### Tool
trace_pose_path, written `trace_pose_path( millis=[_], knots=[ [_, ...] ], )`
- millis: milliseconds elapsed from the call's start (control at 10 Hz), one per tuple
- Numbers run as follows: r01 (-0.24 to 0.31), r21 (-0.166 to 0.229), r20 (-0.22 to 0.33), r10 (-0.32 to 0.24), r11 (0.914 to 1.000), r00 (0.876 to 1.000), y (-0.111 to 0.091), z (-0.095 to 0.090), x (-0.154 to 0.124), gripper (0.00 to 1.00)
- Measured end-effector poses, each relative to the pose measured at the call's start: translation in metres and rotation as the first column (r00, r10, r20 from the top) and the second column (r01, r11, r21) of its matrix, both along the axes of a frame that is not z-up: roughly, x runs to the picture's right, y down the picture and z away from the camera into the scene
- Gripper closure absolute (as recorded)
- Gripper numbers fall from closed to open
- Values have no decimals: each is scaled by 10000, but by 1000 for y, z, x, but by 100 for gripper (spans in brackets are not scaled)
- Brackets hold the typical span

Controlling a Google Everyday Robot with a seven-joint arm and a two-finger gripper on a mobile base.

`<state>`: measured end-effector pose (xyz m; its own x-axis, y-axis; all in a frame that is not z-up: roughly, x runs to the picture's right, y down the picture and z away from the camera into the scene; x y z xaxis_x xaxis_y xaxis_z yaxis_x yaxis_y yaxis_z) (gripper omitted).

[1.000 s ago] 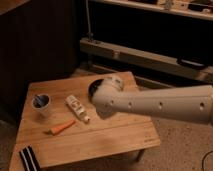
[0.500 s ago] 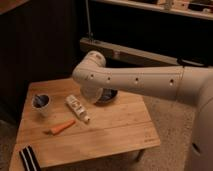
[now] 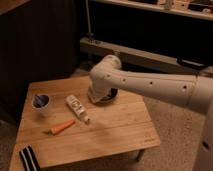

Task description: Place the bottle in the ceramic bowl

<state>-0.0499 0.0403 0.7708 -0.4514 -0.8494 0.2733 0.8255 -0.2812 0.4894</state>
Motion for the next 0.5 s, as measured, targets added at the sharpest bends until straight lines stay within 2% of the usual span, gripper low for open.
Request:
trace_pose_path(
  millis=[100, 200, 500],
  knots=[
    [32, -257, 599, -17, 9997, 9982, -1, 21, -5, 86],
    [166, -387, 981, -128, 9991, 9951, -2, 33, -14, 86],
    [715, -632, 1821, -589, 9954, 9815, 4, 43, -44, 86]
  ],
)
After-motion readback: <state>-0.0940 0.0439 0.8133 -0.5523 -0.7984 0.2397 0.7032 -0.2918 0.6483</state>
